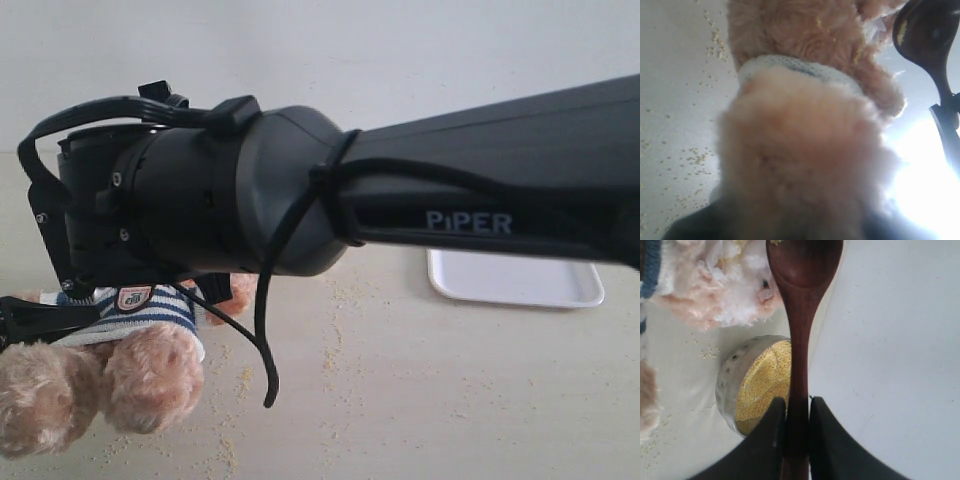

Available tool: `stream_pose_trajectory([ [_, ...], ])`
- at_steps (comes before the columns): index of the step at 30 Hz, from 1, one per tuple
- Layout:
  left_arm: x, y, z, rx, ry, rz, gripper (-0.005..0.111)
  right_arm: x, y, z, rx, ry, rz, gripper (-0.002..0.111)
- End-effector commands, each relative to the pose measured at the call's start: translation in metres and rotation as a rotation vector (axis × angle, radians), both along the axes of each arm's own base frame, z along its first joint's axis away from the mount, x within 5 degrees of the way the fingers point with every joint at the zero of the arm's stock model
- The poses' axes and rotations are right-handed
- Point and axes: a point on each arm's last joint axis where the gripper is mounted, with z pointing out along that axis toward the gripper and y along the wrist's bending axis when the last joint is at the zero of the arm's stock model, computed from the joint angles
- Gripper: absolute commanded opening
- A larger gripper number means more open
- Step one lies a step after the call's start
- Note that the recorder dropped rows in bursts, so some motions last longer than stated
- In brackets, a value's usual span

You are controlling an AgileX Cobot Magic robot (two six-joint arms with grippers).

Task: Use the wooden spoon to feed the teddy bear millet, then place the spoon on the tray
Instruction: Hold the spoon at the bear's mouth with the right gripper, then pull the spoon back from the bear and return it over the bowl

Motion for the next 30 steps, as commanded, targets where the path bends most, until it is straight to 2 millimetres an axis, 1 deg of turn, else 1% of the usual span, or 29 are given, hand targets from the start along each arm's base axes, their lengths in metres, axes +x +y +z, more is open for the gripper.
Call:
stream_pose_trajectory([
  [1,0.0021,-0.0014,0.0035,-0.030,-0.030,-0.004,0.005,0.0008,-0.0019,0.0043,-0.008,-0.025,-0.007,0.000],
  [4,0.0021,-0.0014,0.0035,-0.030,-0.030,-0.004,0.005,0.0001,-0.0024,0.0031,-0.055,-0.019,0.018,0.000],
  [21,0.0021,-0.0014,0.0035,-0.030,-0.030,-0.004,0.005,0.0005,-0.0020,0.0039,-0.075,-0.035,0.038,0.000],
  [30,0.0021,-0.0014,0.0035,-0.030,-0.030,-0.004,0.005,0.0026,-0.0025,0.0071,-0.073,-0.076,0.027,0.000],
])
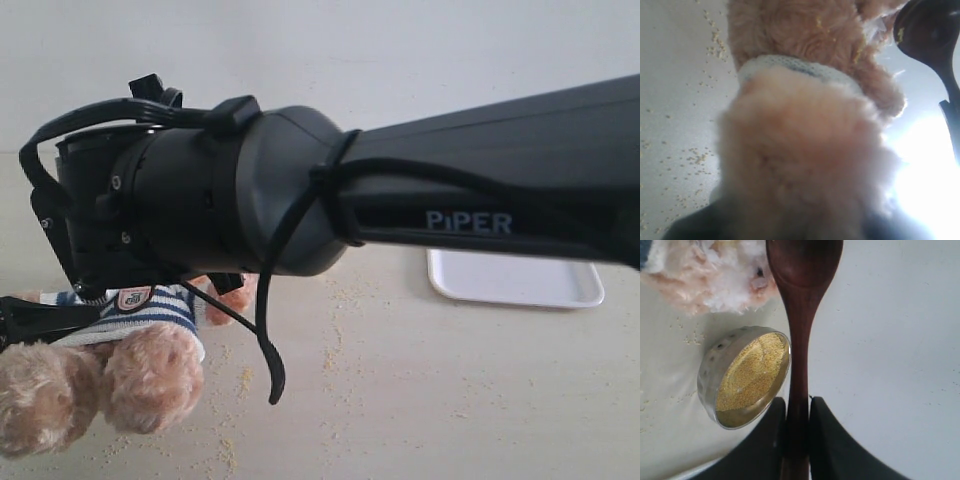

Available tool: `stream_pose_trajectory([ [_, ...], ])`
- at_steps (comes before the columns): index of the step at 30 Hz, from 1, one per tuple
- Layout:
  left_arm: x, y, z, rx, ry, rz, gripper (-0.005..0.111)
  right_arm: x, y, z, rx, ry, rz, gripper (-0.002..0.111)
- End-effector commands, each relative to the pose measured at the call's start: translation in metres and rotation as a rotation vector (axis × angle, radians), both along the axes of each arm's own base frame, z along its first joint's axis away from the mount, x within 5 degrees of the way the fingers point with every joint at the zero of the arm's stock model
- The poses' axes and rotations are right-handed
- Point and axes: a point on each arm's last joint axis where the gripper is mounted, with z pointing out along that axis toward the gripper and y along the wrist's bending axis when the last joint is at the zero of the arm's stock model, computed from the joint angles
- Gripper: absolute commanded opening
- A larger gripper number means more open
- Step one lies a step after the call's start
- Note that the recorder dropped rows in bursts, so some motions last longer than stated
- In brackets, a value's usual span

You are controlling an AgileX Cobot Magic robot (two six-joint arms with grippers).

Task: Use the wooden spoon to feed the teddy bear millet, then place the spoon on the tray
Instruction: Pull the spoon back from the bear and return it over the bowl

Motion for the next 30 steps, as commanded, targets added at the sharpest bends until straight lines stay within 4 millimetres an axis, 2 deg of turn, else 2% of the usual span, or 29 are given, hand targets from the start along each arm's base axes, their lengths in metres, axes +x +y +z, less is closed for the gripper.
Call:
stream_pose_trajectory([
  [1,0.002,-0.001,0.004,-0.030,-0.030,-0.004,0.005,0.000,-0.002,0.004,0.005,-0.019,-0.010,0.000],
  [5,0.002,-0.001,0.004,-0.030,-0.030,-0.004,0.005,-0.001,-0.005,-0.003,0.002,-0.056,-0.009,0.000],
  [10,0.002,-0.001,0.004,-0.030,-0.030,-0.004,0.005,-0.013,-0.013,-0.014,0.014,-0.061,0.031,0.000],
  [14,0.002,-0.001,0.004,-0.030,-0.030,-0.004,0.005,-0.014,-0.017,-0.004,0.147,-0.113,-0.033,0.000],
  [18,0.002,-0.001,0.004,-0.030,-0.030,-0.004,0.005,-0.009,-0.031,0.024,0.340,-0.077,-0.122,0.000],
  [20,0.002,-0.001,0.004,-0.030,-0.030,-0.004,0.005,0.005,-0.051,0.041,0.452,0.022,-0.201,0.000],
  [21,0.002,-0.001,0.004,-0.030,-0.030,-0.004,0.005,0.018,-0.068,0.051,0.495,0.119,-0.247,0.000],
  [22,0.002,-0.001,0.004,-0.030,-0.030,-0.004,0.005,0.027,-0.076,0.054,0.510,0.160,-0.270,0.000],
  [23,0.002,-0.001,0.004,-0.030,-0.030,-0.004,0.005,0.044,-0.091,0.059,0.534,0.269,-0.317,0.000],
  [26,0.002,-0.001,0.004,-0.030,-0.030,-0.004,0.005,0.089,-0.123,0.059,0.530,0.442,-0.409,0.000],
  [28,0.002,-0.001,0.004,-0.026,-0.035,-0.007,0.005,0.119,-0.143,0.056,0.463,0.446,-0.459,0.000],
  [30,0.002,-0.001,0.004,-0.017,-0.047,-0.012,0.005,0.134,-0.151,0.049,0.390,0.449,-0.459,0.000],
])
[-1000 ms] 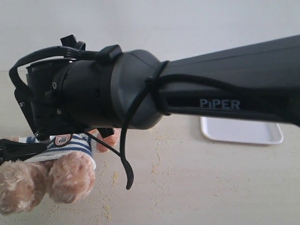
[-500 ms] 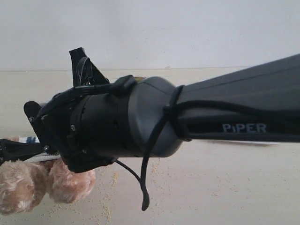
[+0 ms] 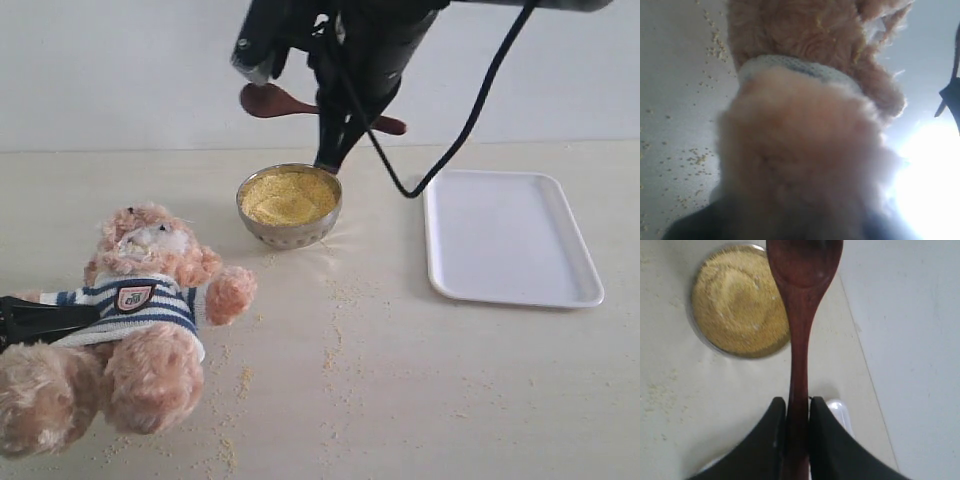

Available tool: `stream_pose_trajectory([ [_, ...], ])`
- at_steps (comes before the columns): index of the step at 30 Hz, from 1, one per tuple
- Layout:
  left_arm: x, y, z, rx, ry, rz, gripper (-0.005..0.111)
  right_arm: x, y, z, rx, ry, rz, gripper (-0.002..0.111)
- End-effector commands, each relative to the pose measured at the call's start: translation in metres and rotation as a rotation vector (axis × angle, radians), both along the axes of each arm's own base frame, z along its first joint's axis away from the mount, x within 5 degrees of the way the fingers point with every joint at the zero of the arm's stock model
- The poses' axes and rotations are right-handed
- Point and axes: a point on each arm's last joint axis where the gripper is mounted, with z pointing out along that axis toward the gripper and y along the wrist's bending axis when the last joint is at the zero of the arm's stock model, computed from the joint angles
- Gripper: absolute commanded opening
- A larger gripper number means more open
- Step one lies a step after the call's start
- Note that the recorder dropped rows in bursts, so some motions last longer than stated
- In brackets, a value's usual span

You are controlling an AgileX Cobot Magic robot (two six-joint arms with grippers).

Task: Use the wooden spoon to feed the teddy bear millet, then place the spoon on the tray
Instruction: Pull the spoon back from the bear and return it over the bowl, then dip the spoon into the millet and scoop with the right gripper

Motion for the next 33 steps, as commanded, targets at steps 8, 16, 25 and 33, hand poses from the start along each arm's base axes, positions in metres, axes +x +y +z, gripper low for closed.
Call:
stream_pose_trajectory([
  [8,0.002,-0.001,0.004,-0.019,-0.044,-0.011,0.005,0.044,-0.005,-0.045,-0.360,0.000,0.207,0.000],
  [16,0.002,-0.001,0.004,-0.017,-0.046,-0.012,0.005,0.047,0.021,-0.080,-0.382,-0.025,0.244,0.000],
  [25,0.002,-0.001,0.004,-0.017,-0.046,-0.012,0.005,0.051,0.029,-0.108,-0.421,-0.025,0.227,0.000],
  [33,0.002,-0.001,0.004,-0.017,-0.046,-0.012,0.005,0.050,0.028,-0.119,-0.425,0.032,0.201,0.000],
])
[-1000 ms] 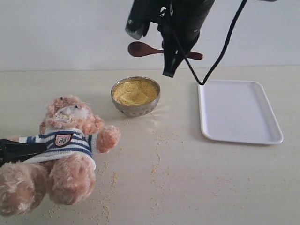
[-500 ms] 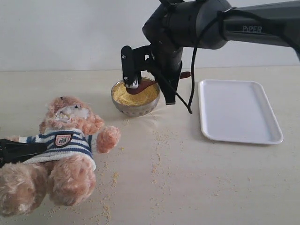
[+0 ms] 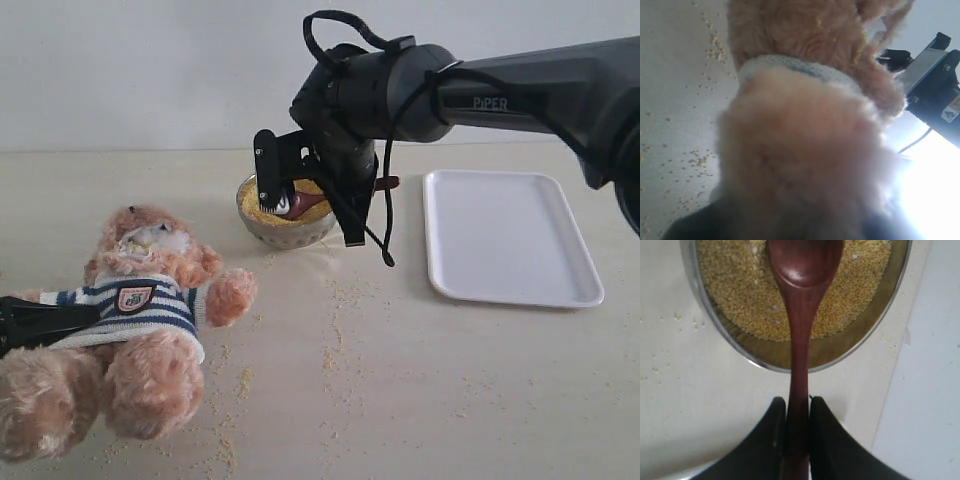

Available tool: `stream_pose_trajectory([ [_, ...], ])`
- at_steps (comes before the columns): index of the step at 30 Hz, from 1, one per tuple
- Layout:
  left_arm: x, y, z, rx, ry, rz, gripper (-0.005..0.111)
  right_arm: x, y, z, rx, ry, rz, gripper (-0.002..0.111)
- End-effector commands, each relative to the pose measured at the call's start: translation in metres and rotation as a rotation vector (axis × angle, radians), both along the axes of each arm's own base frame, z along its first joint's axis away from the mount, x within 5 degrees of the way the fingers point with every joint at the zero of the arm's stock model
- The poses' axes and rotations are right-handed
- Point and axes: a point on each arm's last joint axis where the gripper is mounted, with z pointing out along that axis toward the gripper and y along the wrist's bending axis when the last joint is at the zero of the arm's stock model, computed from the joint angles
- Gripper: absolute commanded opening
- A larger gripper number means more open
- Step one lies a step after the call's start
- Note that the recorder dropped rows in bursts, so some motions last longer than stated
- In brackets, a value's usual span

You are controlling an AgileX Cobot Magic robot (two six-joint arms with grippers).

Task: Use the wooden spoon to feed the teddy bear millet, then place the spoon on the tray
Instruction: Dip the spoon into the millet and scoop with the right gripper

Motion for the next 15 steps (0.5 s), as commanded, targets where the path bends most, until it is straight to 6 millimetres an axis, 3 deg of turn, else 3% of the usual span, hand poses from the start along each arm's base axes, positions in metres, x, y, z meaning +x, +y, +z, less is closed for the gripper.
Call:
stream_pose_trajectory([
  [1,0.0021,-0.0014,0.0035,-0.030,-0.029,-0.004,0.005,-0.0009,-0.0023,0.0000,-0.010,0.018,-0.025,0.000],
  [15,0.0021,-0.0014,0.0035,-0.028,-0.032,-0.006,0.005,-0.0056,-0.0008,-0.0033,0.065,0.079,-0.105,0.000],
])
